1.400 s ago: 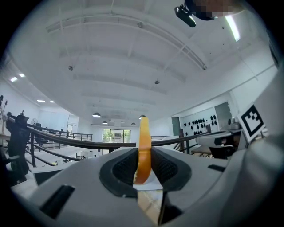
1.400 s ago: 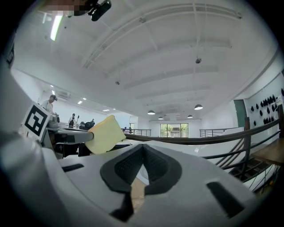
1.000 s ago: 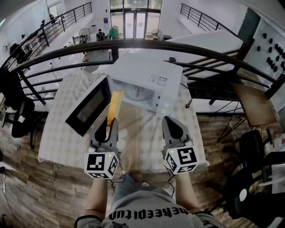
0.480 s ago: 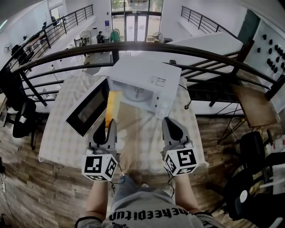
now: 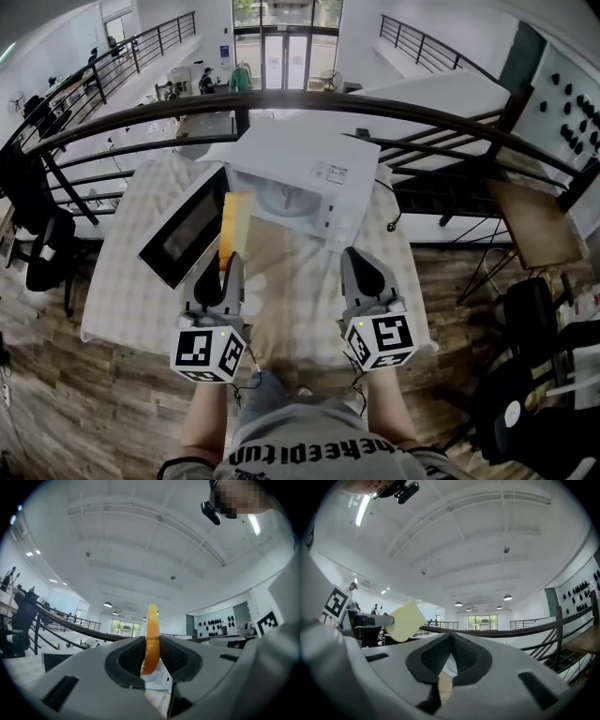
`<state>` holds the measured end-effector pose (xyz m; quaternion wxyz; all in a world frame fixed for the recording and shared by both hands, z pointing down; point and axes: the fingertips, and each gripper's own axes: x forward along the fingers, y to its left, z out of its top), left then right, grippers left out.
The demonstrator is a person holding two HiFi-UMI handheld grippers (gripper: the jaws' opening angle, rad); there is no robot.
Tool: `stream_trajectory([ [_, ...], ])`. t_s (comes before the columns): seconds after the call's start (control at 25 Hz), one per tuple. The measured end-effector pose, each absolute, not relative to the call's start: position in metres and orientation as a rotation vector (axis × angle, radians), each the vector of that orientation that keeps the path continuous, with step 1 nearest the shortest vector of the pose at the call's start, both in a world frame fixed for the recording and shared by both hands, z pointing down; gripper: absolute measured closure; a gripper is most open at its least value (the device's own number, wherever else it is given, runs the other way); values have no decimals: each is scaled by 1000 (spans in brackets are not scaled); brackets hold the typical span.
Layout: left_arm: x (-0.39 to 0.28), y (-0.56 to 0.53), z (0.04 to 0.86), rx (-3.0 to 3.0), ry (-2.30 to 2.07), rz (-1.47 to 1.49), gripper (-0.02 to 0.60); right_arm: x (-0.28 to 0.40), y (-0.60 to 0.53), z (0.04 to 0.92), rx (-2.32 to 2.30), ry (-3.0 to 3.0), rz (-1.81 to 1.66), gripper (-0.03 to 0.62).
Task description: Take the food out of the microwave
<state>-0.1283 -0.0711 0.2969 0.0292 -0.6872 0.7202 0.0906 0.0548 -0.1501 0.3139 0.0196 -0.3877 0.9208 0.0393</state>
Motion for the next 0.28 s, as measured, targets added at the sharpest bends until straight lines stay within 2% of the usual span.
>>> stream_trajectory([
  [0.28,-131,-74,297,-2119,2234,296,499,53,-154,313,-1198,2855,116,589],
])
